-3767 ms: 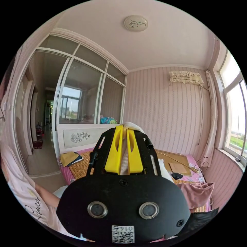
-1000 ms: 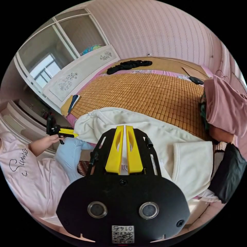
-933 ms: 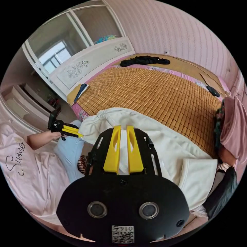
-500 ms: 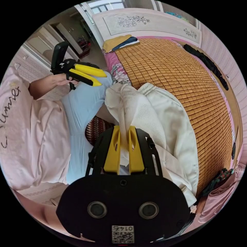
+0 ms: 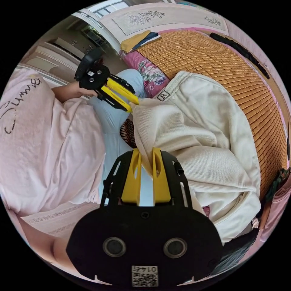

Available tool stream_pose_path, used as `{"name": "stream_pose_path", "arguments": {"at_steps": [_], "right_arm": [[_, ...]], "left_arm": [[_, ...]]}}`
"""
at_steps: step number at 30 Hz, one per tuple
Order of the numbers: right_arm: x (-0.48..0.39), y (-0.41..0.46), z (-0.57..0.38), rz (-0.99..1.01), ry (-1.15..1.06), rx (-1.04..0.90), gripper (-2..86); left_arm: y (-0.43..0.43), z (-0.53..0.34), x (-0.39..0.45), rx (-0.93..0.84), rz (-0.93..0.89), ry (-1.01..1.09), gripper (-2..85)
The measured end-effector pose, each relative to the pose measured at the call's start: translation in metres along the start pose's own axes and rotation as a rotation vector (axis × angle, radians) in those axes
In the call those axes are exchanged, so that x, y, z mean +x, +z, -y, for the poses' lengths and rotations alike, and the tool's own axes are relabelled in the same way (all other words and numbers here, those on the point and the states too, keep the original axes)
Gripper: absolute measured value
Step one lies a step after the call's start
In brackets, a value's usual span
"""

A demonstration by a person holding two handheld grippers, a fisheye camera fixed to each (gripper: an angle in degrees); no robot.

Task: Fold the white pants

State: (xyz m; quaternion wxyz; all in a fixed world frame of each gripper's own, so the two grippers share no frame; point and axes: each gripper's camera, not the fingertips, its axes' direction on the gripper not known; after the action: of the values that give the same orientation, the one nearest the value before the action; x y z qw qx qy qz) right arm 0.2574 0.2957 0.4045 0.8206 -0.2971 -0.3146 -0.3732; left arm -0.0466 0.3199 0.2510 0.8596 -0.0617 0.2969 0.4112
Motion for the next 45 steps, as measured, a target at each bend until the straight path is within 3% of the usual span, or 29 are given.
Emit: {"name": "stream_pose_path", "arguments": {"at_steps": [3, 6, 13, 15, 17, 18, 22, 24, 27, 31, 33, 37, 40, 42, 45], "right_arm": [[-0.001, -0.004, 0.021, 0.080, -0.059, -0.099, 9.0], [0.010, -0.043, 0.049, 0.151, -0.124, 0.045, 9.2], [0.041, -0.025, 0.154, -0.367, -0.133, 0.251, 12.0], [0.054, 0.004, 0.183, -0.423, -0.080, 0.180, 13.6], [0.080, 0.066, 0.211, -0.361, 0.022, -0.152, 13.6], [0.084, 0.078, 0.214, -0.322, 0.066, -0.212, 13.4], [0.039, 0.071, 0.195, -0.472, -0.022, -0.089, 1.8], [0.025, 0.051, 0.177, -0.530, -0.023, -0.007, 0.7], [0.026, -0.032, 0.120, -0.443, 0.158, 0.287, -0.1], [0.015, -0.179, -0.026, -0.428, 0.380, 0.804, -0.4], [-0.018, -0.242, -0.081, -0.529, 0.362, 0.948, -0.4], [-0.147, -0.364, -0.153, -0.937, 0.246, 1.190, 0.0], [-0.205, -0.396, -0.176, -0.968, 0.094, 1.409, 0.5], [-0.210, -0.397, -0.164, -0.954, 0.072, 1.356, 0.6], [-0.177, -0.360, -0.119, -0.967, 0.155, 1.139, 0.7]], "left_arm": [[0.006, -0.002, 0.017, -0.054, 0.019, 0.042, 1.0], [-0.003, -0.014, 0.039, -0.038, 0.089, 0.084, 0.2], [-0.059, -0.064, 0.064, 0.115, 0.149, -0.031, -0.4], [-0.077, -0.080, 0.062, 0.169, 0.134, -0.111, -0.4], [-0.091, -0.095, 0.061, 0.218, 0.122, -0.178, -0.5], [-0.100, -0.105, 0.062, 0.246, 0.125, -0.215, -0.5], [-0.132, -0.132, 0.079, 0.382, 0.198, -0.214, -0.5], [-0.146, -0.137, 0.087, 0.418, 0.220, -0.210, -0.5], [-0.179, -0.138, 0.115, 0.536, 0.251, -0.111, -0.6], [-0.228, -0.120, 0.170, 0.720, 0.339, 0.154, -0.8], [-0.260, -0.111, 0.188, 0.880, 0.338, 0.270, -0.8], [-0.344, -0.086, 0.206, 1.223, 0.208, 0.378, -0.9], [-0.371, -0.092, 0.209, 1.365, 0.117, 0.388, -0.9], [-0.369, -0.103, 0.207, 1.373, 0.112, 0.381, -0.9], [-0.345, -0.120, 0.182, 1.243, 0.125, 0.252, -0.9]]}}
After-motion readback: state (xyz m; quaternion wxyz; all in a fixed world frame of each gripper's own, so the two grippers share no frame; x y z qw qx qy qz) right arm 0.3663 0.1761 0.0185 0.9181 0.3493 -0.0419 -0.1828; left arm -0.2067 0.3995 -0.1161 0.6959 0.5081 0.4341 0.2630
